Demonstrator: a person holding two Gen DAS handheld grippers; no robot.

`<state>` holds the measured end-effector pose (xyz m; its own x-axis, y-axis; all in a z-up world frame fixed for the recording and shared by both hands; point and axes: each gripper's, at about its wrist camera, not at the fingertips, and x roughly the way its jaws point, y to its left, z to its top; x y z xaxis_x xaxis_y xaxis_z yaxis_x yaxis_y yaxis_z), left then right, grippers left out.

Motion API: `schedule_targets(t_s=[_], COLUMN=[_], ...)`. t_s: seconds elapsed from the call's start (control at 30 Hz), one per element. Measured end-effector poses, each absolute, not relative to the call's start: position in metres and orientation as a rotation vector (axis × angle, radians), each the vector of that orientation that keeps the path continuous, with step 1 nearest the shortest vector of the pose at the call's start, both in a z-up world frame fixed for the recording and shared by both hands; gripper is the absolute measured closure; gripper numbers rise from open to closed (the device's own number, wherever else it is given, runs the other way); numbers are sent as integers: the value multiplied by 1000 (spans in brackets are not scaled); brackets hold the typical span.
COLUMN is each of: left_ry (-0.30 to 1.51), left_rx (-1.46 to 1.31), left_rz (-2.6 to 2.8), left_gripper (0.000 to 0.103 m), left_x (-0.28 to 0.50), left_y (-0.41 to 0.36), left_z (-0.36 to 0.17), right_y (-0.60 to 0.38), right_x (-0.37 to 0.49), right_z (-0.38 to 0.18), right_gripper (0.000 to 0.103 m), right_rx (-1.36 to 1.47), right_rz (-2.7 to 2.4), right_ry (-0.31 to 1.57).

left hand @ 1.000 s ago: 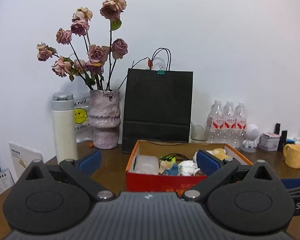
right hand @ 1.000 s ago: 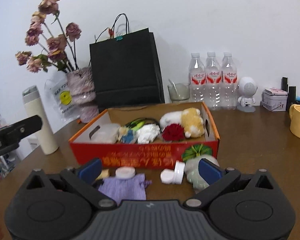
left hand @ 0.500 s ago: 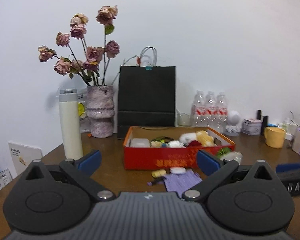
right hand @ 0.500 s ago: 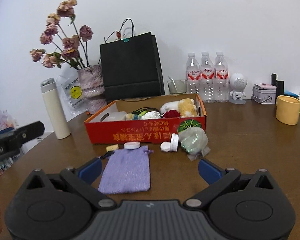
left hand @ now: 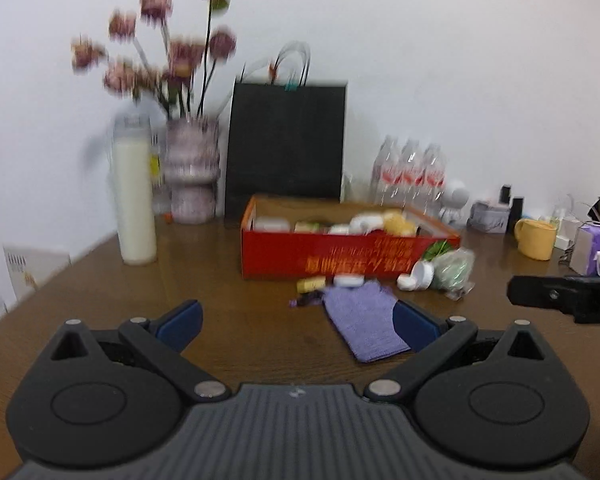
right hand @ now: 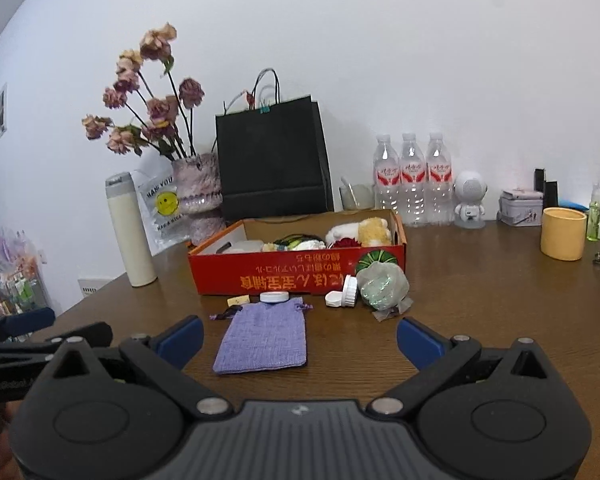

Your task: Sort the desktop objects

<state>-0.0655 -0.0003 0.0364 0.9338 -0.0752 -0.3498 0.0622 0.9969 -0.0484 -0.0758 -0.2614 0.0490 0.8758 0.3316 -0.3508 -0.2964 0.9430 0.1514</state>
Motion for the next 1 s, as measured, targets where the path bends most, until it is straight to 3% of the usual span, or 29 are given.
schedule_targets(t_s=[0.07,0.13,0.2,0.3,0.47,0.5,0.57,0.67,0.73,0.93,1.0], left_ry=[421,441,457,542,640,652,653,656,658,621,609], left_rx=[-51,-59,-33,-18,-50,-49,-28,-30,-80,-281,-384], left_rz=[-85,-144,-183,-193,-257,-254,-256,-293,-304,-217,-212], left_gripper=[7,27,29,50,44,49,73,85,102,102,102], left_x=[-39,-9,21,69,122,128,132,133,132,127,127], left_y=[3,7,9,9,2,1,-4,0,11,67,88], left_z=[34,32,26,18,6,3,-3,-6,0,6,6], right_y=[-258,-256,-255,-253,-245,-243,-237,-223,-211,-166,-150], right_x=[-61,-47,-31,-10,22,28,39,57,68,115,134], right_z=[46,42,38,34,28,27,26,27,30,33,26], right_gripper=[0,0,2,2,2,2,3,5,5,9,27], right_rx=[94,90,92,99,89,92,91,51,14,-19,-28], right_rz=[334,320,324,356,341,343,357,398,419,548,583], right_ry=[416,447,477,513,546,553,565,568,555,542,602])
